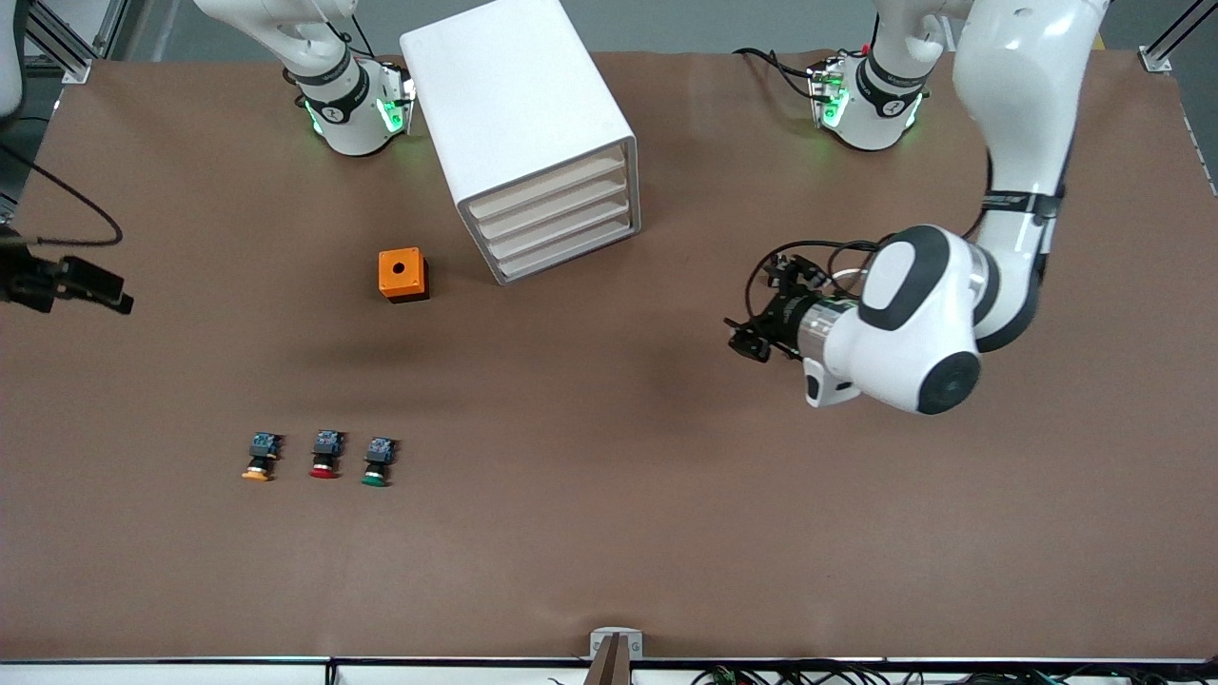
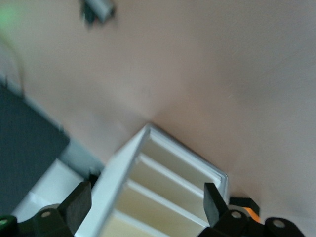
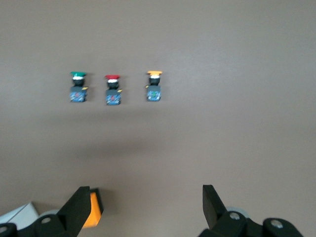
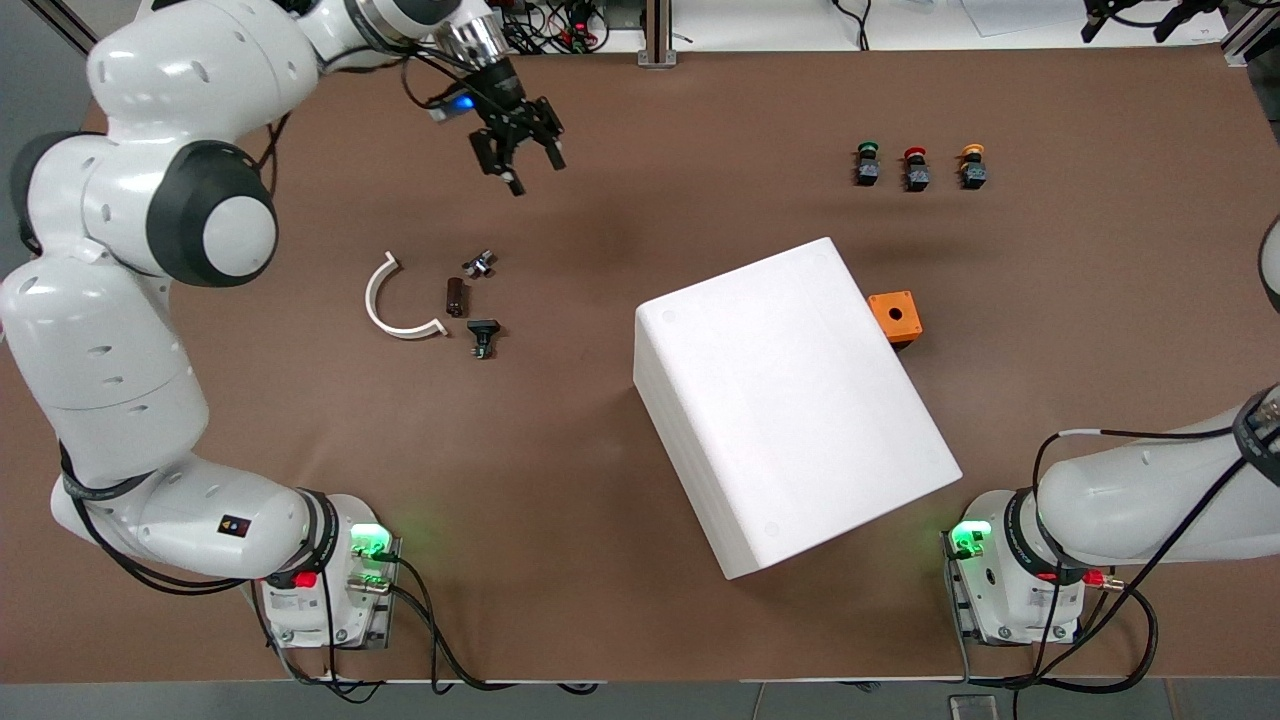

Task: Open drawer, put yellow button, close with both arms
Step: 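Grasp the drawer handle with the left gripper while the right gripper reaches the yellow button, then pull the drawer open with the left gripper while the right gripper grasps the button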

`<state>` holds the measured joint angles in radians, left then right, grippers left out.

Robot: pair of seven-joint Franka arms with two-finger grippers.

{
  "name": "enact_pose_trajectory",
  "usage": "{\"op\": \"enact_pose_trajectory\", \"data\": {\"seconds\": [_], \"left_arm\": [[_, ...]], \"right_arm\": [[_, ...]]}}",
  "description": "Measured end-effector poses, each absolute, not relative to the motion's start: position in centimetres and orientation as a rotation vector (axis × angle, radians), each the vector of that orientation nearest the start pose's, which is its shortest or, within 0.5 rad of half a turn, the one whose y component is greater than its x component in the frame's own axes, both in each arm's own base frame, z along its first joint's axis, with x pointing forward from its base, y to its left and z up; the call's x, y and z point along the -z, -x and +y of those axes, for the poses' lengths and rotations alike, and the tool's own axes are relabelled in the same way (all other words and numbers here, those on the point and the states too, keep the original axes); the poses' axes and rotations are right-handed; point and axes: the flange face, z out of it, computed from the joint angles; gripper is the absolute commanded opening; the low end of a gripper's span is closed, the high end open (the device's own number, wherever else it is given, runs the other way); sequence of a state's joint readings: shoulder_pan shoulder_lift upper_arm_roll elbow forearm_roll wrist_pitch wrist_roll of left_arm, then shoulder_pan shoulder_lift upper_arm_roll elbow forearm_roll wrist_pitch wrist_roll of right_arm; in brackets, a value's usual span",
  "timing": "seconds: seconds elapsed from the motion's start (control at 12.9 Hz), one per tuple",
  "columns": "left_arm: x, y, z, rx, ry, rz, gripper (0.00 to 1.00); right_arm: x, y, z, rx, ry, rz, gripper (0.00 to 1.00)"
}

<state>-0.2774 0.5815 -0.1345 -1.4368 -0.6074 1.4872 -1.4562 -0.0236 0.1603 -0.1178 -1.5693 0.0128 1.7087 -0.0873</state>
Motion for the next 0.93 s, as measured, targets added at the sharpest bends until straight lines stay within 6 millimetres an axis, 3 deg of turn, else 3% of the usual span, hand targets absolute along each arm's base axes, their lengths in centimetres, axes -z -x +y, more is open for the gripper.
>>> {"op": "enact_pose_trajectory", "data": {"seconds": [0.15,0.46,0.7,0.93], "left_arm": [[-33.0,-56.5,-34.1,-1.403,2.088,-1.698,1.0],[-29.6,-53.8,-39.1,-1.504,1.585,-1.804,0.98],[-27.5,-51.9,-41.6,-1.499,1.375,-1.789,0.84],[-26.2,-49.9,-44.3,-1.505,1.276,-1.753,0.73]], "right_arm": [[-49.7,-62.4,-9.3,-0.081,3.147,0.115,1.0],[-41.0,-64.9,-9.3,-0.04,3.156,0.175,1.0],[-33.5,-65.2,-8.7,0.001,3.16,0.235,1.0],[-27.7,-66.1,-8.2,0.05,3.169,0.229,1.0]]}}
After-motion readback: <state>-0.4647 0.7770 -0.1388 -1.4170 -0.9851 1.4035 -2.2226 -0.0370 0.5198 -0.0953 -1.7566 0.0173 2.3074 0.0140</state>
